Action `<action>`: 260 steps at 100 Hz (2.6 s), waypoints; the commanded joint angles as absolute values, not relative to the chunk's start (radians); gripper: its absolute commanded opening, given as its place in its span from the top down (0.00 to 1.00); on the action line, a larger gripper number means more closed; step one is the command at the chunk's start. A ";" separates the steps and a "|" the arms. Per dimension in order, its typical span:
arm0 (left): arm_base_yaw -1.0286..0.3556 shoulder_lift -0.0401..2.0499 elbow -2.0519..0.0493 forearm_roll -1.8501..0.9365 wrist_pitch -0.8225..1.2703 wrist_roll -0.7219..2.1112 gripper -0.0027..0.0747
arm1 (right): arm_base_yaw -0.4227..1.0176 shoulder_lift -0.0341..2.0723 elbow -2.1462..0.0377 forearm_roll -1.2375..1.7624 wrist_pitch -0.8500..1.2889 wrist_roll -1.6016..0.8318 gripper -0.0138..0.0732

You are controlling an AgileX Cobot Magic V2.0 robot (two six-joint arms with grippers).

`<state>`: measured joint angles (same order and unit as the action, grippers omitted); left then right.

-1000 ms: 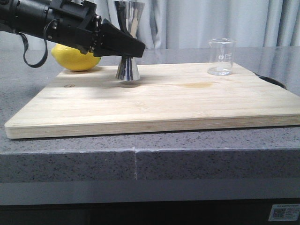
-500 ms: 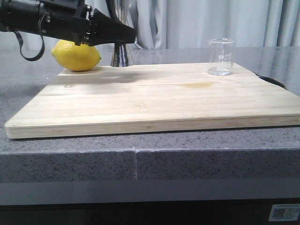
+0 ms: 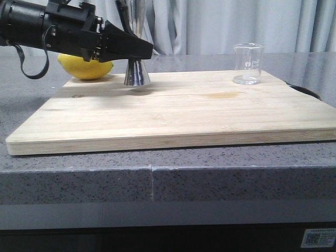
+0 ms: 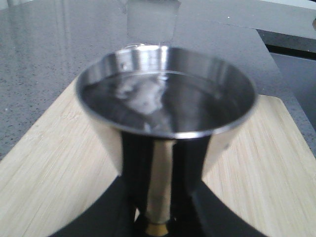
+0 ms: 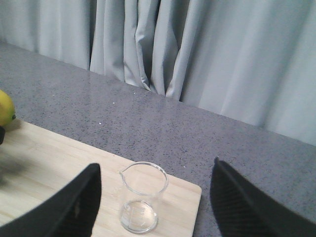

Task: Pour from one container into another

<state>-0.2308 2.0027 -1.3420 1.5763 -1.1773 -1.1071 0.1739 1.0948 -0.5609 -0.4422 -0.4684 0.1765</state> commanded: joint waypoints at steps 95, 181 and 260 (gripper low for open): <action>-0.249 1.893 -1.364 1.542 -1.361 -1.139 0.86 | 0.173 1.073 -0.582 -0.435 -0.513 0.174 0.35; -0.146 1.729 -1.215 1.574 -1.361 -1.141 0.86 | 0.173 1.073 -0.582 -0.435 -0.500 0.174 0.35; -0.200 1.720 -1.148 1.516 -1.269 -1.015 0.86 | 0.173 1.073 -0.582 -0.435 -0.500 0.174 0.35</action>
